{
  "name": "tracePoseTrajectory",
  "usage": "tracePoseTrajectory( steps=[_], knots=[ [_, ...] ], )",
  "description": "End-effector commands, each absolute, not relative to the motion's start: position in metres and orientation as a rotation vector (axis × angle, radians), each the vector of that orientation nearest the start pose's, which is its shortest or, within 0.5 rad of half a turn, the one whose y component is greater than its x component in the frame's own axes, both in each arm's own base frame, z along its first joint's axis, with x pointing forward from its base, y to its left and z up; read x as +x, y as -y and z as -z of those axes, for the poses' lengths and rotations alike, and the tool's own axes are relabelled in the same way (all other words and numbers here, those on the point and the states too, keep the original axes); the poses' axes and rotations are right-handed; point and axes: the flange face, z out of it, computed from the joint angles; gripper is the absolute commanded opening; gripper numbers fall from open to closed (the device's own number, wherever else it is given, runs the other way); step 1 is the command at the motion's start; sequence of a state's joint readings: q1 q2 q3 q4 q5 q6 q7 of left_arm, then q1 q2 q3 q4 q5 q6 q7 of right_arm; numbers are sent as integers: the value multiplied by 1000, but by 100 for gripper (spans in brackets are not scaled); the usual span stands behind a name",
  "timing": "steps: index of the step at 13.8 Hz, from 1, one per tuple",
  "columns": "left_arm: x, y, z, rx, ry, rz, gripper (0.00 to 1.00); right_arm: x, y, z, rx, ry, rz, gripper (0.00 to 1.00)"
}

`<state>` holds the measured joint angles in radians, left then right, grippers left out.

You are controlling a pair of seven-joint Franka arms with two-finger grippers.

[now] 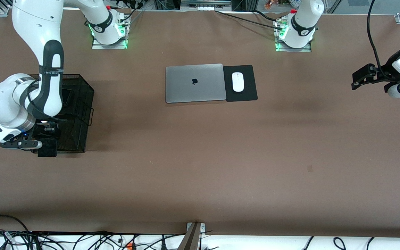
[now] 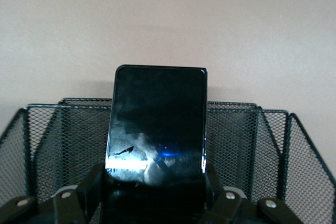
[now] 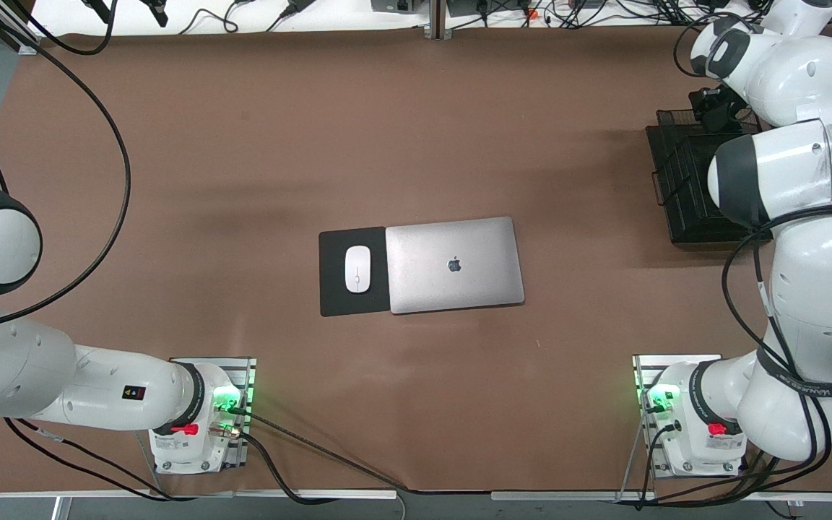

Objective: Place phones with both arms
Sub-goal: 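Lower the slab phone into the basket and open the right gripper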

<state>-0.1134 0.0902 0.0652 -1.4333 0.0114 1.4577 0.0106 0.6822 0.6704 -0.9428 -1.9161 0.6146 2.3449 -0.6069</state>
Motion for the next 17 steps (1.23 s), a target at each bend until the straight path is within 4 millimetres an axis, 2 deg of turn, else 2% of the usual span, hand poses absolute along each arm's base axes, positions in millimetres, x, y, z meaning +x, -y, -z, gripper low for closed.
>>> tracePoseTrajectory(
  steps=[1, 8, 11, 14, 16, 17],
  knots=[
    [569, 26, -633, -3124, -81, -98, 100, 618, 116, -270, -3217, 97, 134, 0],
    [569, 25, -633, -3124, -78, -100, 100, 612, 113, -265, -3167, 68, 56, 1],
    [569, 25, -634, -3124, -78, -98, 100, 612, 112, -265, -3163, 72, 48, 7],
    [568, 25, -634, -3124, -78, -100, 100, 609, 112, -262, -3145, 59, 7, 8],
    [568, 25, -634, -3124, -78, -100, 100, 604, 118, -259, -3119, 44, -47, 26],
    [568, 25, -634, -3124, -78, -100, 100, 604, 118, -259, -3116, 42, -53, 26]
  ],
)
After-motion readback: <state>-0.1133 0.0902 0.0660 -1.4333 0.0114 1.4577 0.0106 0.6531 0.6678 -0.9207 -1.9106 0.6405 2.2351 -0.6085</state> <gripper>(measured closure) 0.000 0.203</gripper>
